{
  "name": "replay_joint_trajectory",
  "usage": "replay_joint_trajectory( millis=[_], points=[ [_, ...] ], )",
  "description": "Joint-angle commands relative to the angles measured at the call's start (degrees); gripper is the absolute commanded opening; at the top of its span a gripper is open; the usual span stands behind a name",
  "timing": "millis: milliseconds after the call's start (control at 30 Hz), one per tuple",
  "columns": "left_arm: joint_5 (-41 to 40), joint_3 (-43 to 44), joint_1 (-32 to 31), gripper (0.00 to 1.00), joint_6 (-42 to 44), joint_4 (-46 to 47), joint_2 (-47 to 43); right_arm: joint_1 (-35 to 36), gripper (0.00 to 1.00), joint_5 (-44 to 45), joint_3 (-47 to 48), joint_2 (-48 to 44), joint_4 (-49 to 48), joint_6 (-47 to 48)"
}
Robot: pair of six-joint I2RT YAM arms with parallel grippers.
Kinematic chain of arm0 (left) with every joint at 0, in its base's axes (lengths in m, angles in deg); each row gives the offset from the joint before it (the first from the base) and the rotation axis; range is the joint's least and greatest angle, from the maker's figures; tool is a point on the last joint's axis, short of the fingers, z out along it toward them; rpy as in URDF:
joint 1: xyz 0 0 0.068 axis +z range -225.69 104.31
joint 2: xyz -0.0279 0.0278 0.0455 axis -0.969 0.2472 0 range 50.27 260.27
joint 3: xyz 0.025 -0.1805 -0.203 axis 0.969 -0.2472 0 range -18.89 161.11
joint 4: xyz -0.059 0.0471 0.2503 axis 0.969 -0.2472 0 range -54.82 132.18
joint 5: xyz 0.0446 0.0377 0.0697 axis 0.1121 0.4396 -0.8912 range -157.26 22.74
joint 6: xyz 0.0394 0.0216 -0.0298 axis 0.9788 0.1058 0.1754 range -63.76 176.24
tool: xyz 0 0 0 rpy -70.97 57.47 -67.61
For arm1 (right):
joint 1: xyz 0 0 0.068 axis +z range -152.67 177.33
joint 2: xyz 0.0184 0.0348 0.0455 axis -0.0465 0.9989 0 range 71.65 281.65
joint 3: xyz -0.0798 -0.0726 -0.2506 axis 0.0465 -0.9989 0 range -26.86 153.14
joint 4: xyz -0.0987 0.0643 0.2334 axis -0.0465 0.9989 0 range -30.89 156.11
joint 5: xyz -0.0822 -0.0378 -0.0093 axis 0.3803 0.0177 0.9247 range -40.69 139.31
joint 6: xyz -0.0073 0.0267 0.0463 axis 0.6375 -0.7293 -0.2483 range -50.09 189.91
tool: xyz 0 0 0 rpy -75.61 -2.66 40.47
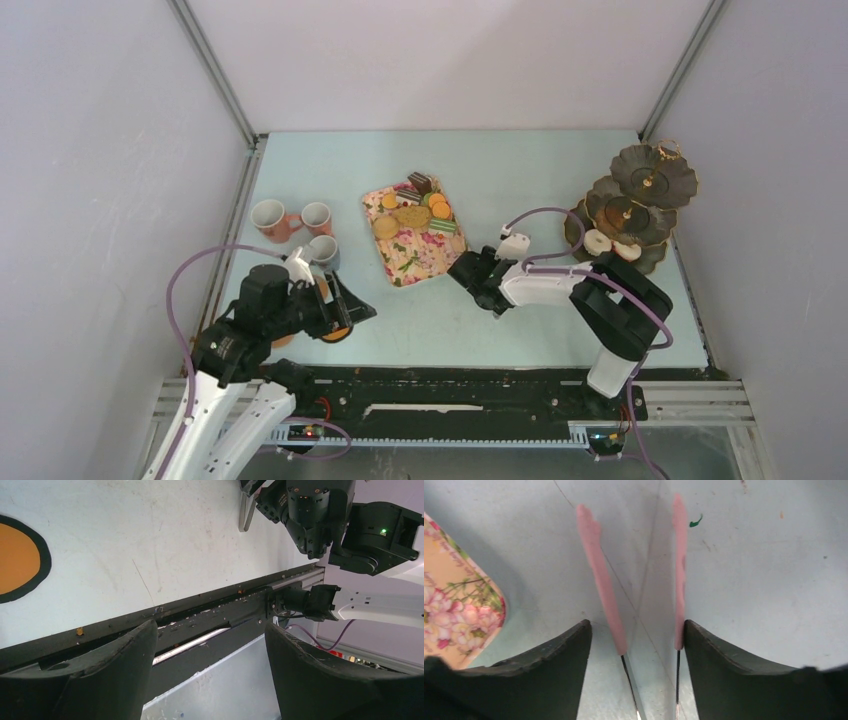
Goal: Serve the afternoon tea
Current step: Pick up the clamp from the center of the board.
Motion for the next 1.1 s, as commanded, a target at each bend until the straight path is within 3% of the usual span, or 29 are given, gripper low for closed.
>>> replay_joint_trajectory(
  millis=[0, 267, 667, 833, 1067],
  points=[
    [0.7, 2.3, 0.4, 0.83, 1.2, -0.2, -0.2, 0.2, 0.64, -3.3, -3.6, -0.1, -2.3, 4.1],
    [0.8, 3.3, 0.4, 0.84, 0.7, 1.4, 1.2, -0.1, 0.56, -5.8, -4.3, -6.2, -2.5, 11.3],
    [1.1, 2.5, 0.4, 0.84, -1.1, 4.9, 2.7, -4.4, 0.44, -19.4, -8.0, -18.9, -7.0, 26.0],
    [0.3, 3.6, 0.4, 0.84, -1.3, 5.2, 4.0, -9.0, 0.35, -30.2, -8.0, -25.0, -6.9, 30.5],
    [-0.2, 5.6, 0.4, 0.84, -2.6, 6.1, 5.3, -17.1, 0.37, -61.1, -6.3, -26.8, -9.8, 33.7]
  ],
)
